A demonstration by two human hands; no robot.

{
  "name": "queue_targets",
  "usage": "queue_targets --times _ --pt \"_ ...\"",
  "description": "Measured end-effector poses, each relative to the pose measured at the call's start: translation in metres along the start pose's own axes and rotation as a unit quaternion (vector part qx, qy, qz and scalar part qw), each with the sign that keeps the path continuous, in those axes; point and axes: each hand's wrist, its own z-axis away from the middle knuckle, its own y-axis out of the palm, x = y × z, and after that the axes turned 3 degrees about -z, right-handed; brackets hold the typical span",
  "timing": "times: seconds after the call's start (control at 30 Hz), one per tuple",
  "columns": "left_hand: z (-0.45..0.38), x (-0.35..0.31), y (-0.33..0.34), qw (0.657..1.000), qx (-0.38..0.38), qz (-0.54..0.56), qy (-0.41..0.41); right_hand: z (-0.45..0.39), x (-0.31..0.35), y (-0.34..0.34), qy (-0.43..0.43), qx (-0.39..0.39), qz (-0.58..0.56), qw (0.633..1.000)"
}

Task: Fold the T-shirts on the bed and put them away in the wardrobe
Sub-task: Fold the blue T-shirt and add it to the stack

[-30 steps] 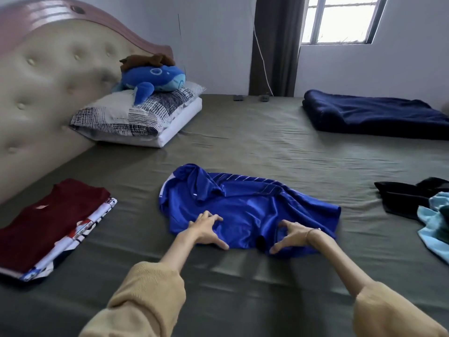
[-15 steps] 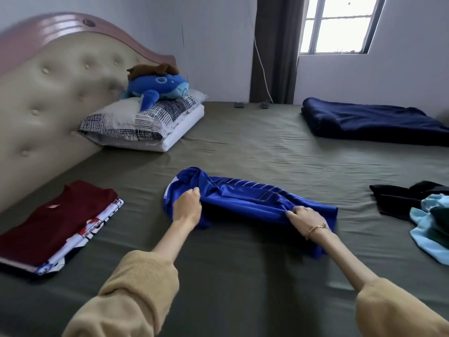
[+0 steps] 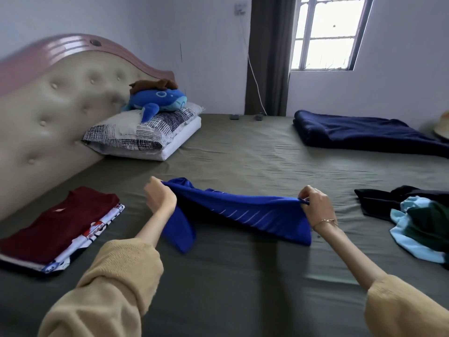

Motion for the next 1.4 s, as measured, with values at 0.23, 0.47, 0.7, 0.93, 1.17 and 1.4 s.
queue_targets --times 0.23,0.47,0.7,0.93,1.17,1.4 --pt "-0.002 0.006 -0.011 0.998 0.039 -0.046 -0.031 0.006 0.013 -0.001 0.043 -0.020 0.046 0.998" --pt "0.003 0.008 -0.011 0.990 0.046 -0.132 -0.025 0.007 0.055 0.025 0.060 -0.029 0.029 0.997" --pt "-0.019 -0.010 0.008 0.997 0.033 -0.045 -0.044 -0.025 0.083 0.052 0.135 -0.037 -0.047 0.989" --pt "-0.053 -0.059 0.009 0.993 0.031 0.078 -0.078 -0.065 0.126 0.032 0.202 -0.083 -0.230 0.948" --pt "-0.084 -0.140 -0.033 0.983 0.040 0.121 -0.133 -0.104 0.176 -0.029 0.267 -0.160 -0.250 0.917" --pt "-0.111 -0.197 -0.057 0.972 0.076 0.099 -0.200 -0.146 0.180 -0.089 0.384 -0.197 -0.178 0.884"
